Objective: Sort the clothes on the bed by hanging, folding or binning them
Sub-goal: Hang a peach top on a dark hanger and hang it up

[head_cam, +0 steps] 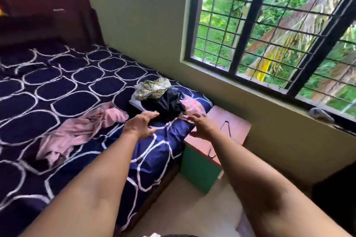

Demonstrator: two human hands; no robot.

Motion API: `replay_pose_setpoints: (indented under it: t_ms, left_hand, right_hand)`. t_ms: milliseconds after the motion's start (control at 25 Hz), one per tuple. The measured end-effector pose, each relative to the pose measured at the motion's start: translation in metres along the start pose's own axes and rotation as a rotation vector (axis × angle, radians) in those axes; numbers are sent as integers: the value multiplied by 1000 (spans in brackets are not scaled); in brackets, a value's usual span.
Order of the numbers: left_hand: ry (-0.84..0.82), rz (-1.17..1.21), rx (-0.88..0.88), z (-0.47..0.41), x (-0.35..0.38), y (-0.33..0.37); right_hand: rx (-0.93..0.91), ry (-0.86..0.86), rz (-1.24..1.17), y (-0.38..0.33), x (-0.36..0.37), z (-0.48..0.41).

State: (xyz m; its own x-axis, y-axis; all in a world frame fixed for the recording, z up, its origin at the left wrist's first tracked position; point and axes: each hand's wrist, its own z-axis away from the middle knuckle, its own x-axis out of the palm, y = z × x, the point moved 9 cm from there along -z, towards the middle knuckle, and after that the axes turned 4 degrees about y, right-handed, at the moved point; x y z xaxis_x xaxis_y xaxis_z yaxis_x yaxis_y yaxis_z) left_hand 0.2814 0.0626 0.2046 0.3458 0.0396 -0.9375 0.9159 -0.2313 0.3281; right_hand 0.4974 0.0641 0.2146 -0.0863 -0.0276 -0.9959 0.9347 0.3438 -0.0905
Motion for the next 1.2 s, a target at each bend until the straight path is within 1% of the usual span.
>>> replay_pose_setpoints:
  t_ms: [120,240,520,680,800,920,1080,1200]
  left_hand:
    - [60,-86,-151,11,-18,-46]
    - [92,-64,-234,24,-29,-83]
    - [94,4,-518,68,-20,-204]
    - [105,59,-677,82,-8,-281]
    - [142,76,-745,89,-2,-323]
    - [117,71,-764,100,14,-348]
    - [89,140,-894,131,35,-390]
    - [94,143,-996,154,53,-412]
  right_hand:
    - [-120,-11,-22,-35,8,-38]
    - [-199,-4,-80,-67,14,-71]
    - [-405,-118,-103,-178,65,-150]
    - [-413,-218,-110,-233,104,-200]
    - [-386,-255,-146,-268,130,-233]
    - [-355,-313,-153,-285,158,-250]
    - [-335,-401,-134,-306,198,-268]
    - [-392,-463,-65,-331,230,-281]
